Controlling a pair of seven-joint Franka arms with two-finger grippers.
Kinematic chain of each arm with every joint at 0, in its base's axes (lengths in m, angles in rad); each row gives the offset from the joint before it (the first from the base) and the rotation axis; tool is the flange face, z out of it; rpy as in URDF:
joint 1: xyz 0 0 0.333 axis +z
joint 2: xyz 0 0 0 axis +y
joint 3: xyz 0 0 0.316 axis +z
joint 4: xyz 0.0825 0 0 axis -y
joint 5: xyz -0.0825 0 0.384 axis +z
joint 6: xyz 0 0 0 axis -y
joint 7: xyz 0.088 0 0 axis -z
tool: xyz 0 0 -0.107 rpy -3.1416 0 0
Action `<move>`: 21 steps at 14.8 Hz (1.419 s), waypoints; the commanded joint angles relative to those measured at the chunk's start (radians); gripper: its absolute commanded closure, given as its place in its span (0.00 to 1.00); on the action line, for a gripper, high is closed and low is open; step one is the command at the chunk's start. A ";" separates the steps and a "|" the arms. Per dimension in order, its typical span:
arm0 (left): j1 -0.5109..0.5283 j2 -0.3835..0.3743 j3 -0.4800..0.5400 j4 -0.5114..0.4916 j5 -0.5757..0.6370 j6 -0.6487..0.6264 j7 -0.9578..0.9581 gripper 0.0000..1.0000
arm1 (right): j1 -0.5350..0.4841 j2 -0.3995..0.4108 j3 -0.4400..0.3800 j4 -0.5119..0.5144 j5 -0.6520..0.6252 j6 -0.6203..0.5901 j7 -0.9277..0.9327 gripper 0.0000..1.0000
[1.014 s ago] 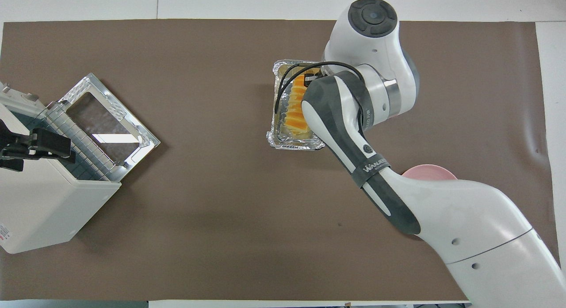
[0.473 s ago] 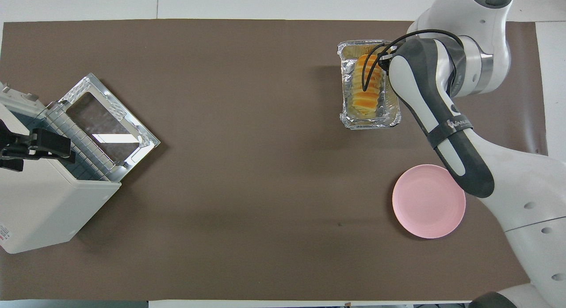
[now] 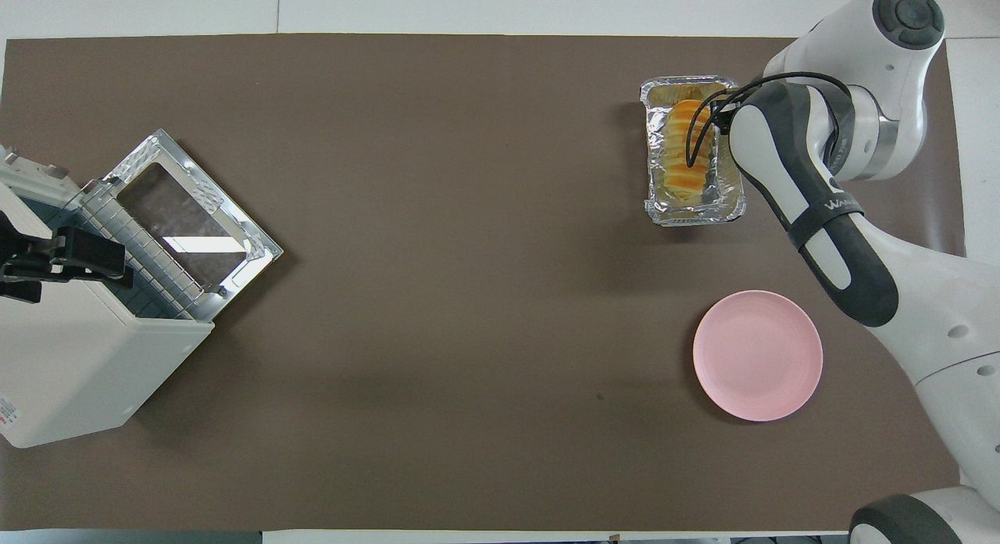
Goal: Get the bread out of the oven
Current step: 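Slide the foil tray farther from the robot with the right gripper, then lower the right gripper into the tray and grasp the bread slices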
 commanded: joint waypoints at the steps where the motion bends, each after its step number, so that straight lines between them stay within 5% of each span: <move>1: 0.007 -0.025 -0.006 -0.023 0.013 0.008 0.000 0.00 | -0.033 0.004 0.017 -0.019 0.020 0.039 -0.030 1.00; 21: 0.007 -0.025 -0.006 -0.023 0.013 0.008 0.000 0.00 | -0.071 0.018 0.017 -0.051 0.092 0.133 -0.113 1.00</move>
